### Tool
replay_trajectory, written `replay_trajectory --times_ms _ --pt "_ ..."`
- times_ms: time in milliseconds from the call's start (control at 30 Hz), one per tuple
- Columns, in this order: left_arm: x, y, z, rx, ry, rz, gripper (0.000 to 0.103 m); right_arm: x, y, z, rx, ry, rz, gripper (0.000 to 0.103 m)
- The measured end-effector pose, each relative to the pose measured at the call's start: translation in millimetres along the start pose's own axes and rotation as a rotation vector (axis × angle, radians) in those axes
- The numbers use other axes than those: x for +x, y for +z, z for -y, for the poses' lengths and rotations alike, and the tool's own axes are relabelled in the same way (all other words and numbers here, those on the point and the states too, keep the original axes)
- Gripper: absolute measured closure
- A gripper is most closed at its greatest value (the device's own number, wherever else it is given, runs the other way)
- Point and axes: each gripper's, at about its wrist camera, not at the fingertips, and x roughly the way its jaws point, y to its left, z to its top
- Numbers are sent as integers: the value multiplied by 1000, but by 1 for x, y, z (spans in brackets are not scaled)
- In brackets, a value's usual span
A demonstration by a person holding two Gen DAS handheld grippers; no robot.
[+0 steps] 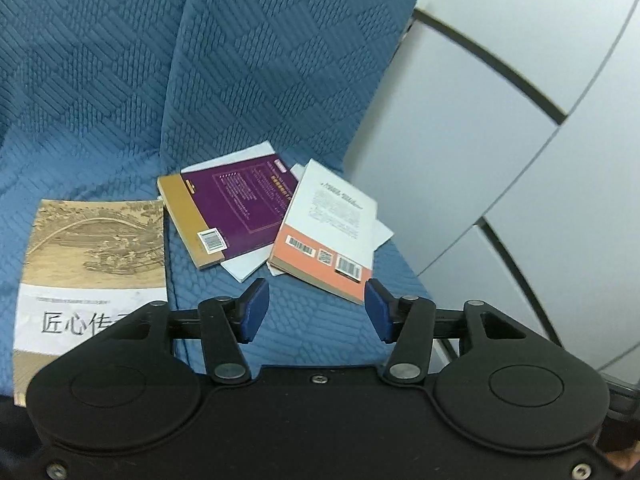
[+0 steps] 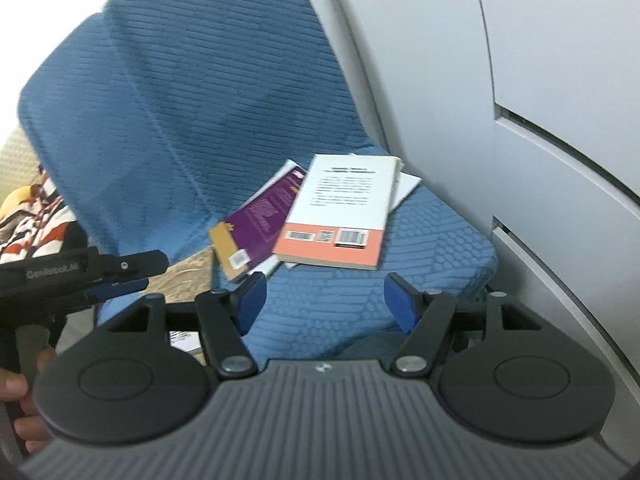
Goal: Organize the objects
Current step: 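Move both open grippers toward the orange-and-white book's barcode edge, then close both grippers on the orange-and-white book edge and tilt it up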
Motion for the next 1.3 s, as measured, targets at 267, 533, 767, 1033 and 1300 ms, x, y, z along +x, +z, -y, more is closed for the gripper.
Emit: replay_trajectory --times_ms 267,533,767,1033,1300 --pt "69 12 -5 0 16 -58 53 53 8 22 18 -11 -47 36" --pt "129 22 -19 -11 42 -98 59 111 12 40 51 -13 -108 36" --pt "175 30 -24 9 48 -136 64 156 15 50 62 -26 -143 52" --pt "214 27 -32 1 60 -195 66 192 17 62 100 -38 -169 63" --pt "226 30 -42 -68 -2 -199 66 211 22 68 148 10 -167 64"
